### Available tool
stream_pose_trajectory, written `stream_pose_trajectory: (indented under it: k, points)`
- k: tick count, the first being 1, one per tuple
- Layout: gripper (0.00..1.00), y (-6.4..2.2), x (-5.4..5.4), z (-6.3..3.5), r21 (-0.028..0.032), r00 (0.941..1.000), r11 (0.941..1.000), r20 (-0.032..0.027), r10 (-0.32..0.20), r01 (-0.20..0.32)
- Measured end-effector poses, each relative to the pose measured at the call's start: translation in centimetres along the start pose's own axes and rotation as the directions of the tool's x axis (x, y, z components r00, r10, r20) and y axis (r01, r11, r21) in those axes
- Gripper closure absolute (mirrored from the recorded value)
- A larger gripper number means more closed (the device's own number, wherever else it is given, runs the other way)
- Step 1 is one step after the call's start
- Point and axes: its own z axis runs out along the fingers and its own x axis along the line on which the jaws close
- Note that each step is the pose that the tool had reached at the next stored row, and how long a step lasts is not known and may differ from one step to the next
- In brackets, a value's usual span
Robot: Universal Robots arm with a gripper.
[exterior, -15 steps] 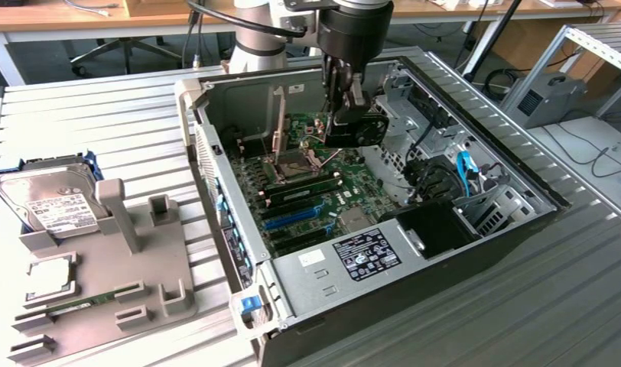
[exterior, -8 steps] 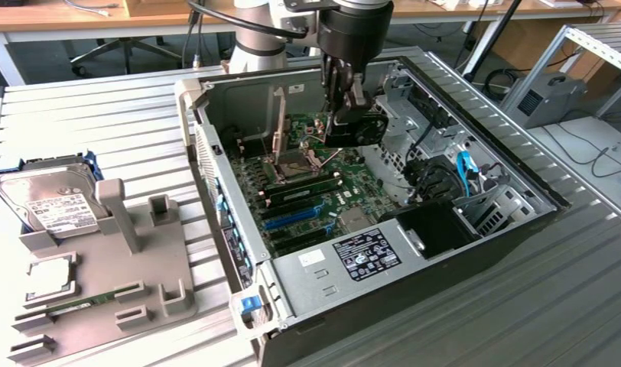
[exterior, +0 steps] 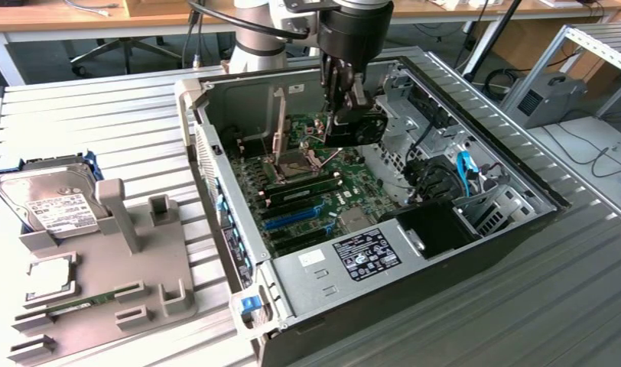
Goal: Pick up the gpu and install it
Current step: 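Insert the gpu into the slot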
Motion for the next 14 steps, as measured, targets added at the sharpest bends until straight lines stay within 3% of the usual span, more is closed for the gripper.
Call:
stream_pose_trajectory:
  k: [14]
  points:
    - [0.71,0.0,0.0,0.0,-0.0015,0.9986,0.9986,0.0045,-0.053,0.053]
